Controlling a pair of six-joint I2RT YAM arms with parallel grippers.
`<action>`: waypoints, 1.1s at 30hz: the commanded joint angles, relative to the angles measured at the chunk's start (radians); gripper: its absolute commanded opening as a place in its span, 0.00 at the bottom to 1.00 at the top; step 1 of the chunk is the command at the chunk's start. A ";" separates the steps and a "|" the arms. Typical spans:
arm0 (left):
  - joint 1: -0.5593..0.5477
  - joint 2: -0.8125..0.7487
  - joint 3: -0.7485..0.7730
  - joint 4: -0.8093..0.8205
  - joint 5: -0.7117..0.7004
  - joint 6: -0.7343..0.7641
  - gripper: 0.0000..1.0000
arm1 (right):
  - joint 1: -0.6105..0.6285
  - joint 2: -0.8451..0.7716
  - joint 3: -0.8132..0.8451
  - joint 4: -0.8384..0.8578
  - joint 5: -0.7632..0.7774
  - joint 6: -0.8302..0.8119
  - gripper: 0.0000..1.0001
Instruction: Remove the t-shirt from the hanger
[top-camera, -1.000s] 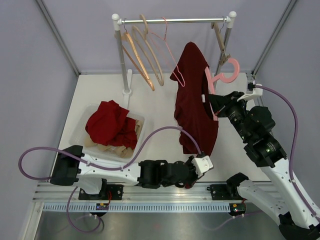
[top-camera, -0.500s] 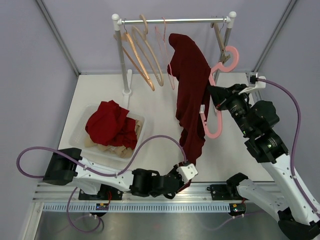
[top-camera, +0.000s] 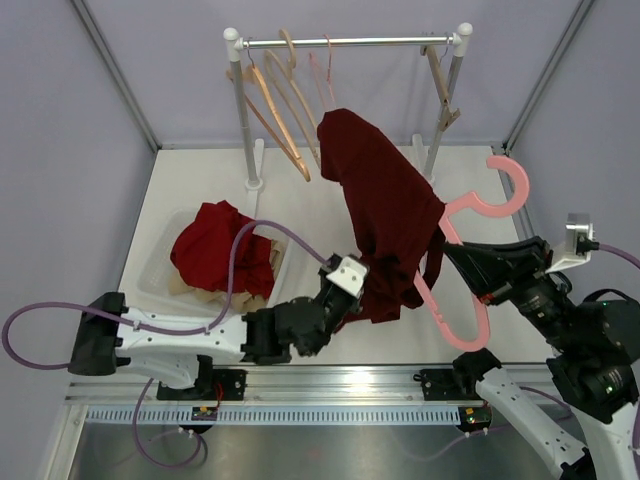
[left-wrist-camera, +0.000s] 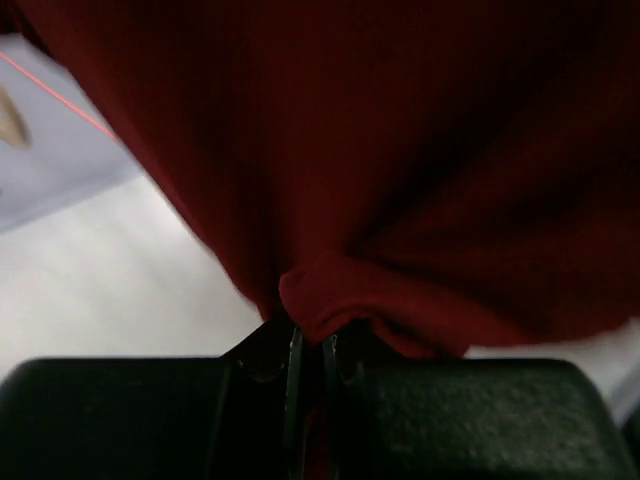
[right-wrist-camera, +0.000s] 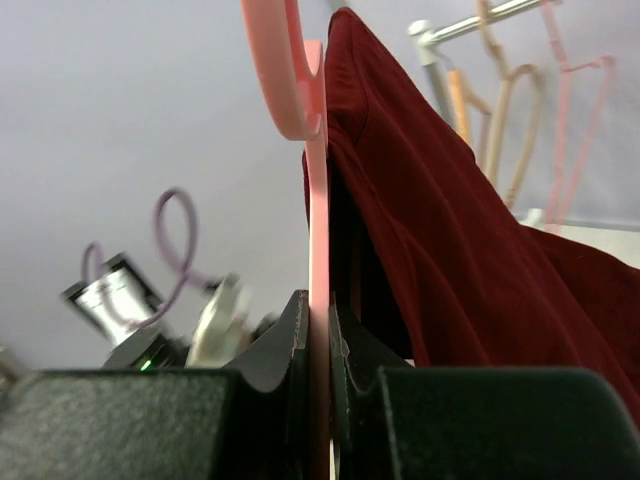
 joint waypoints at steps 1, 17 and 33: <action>0.091 0.094 0.130 0.351 0.021 0.156 0.08 | 0.002 -0.049 0.044 0.035 -0.199 0.094 0.00; 0.162 0.281 0.320 0.623 0.093 0.398 0.01 | 0.002 -0.115 0.138 0.010 -0.313 0.176 0.00; 0.121 -0.234 0.323 -0.022 0.187 0.230 0.00 | 0.002 -0.213 0.021 -0.303 0.118 -0.034 0.00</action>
